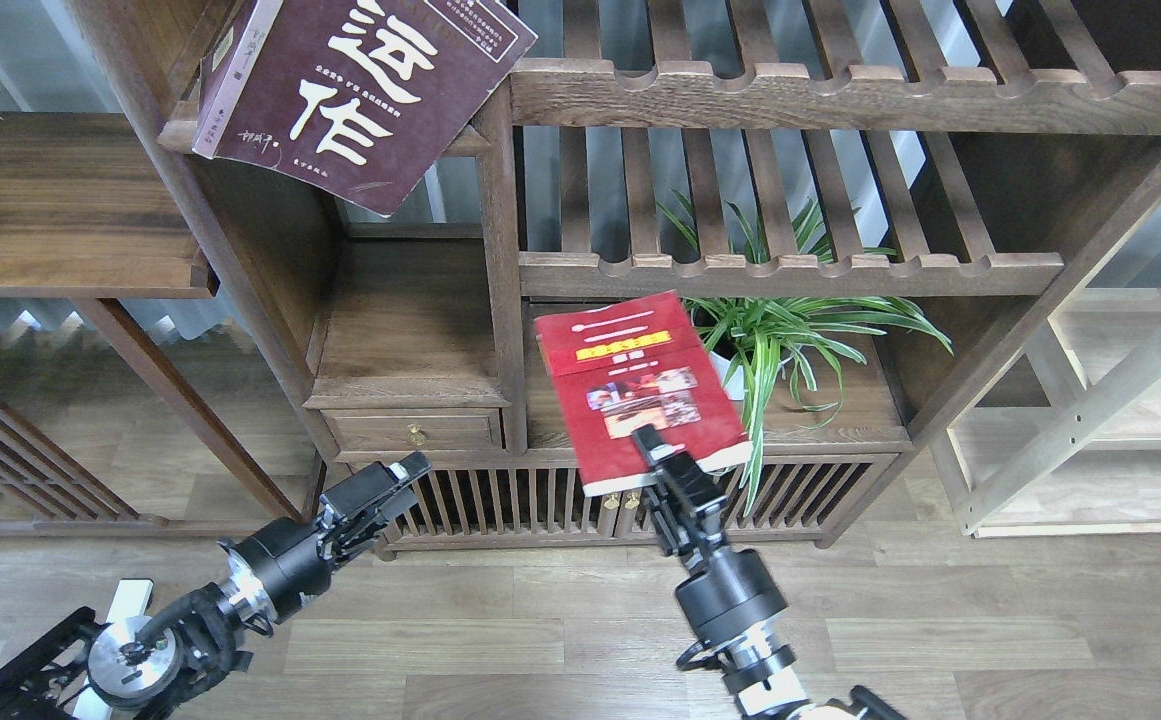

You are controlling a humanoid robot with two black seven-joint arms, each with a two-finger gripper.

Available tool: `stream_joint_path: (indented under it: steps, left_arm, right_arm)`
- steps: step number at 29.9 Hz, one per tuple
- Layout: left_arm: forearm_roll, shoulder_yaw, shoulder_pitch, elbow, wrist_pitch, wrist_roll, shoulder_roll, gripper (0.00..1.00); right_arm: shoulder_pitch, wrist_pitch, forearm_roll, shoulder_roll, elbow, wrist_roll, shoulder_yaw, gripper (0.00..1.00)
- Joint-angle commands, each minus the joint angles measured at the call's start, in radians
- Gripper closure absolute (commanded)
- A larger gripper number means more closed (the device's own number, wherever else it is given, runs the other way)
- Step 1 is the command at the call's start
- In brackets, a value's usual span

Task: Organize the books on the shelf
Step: 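Bring the red book to the left gripper and grasp it with left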

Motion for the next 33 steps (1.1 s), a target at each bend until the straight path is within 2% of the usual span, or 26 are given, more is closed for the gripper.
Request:
stream_joint_path:
  steps: [1,15,33]
  left_arm:
    - [-0.048,0.011,0.007,-0.026,0.000,0.000,0.001,0.22]
    - [-0.061,0.014,0.021,-0.152,0.000,0.000,-0.012,0.22]
    - [-0.061,0.065,-0.007,-0.110,0.000,0.003,-0.088,0.25]
  right_arm:
    - [-0.003,0.000,-0.013,0.009,-0.010,0.000,-0.027,0.86]
    - [-0.020,0.000,-0.046,0.009,-0.038,0.000,-0.072,0.86]
    - [-0.010,0.000,-0.047,0.009,-0.038,0.002,-0.118,0.86]
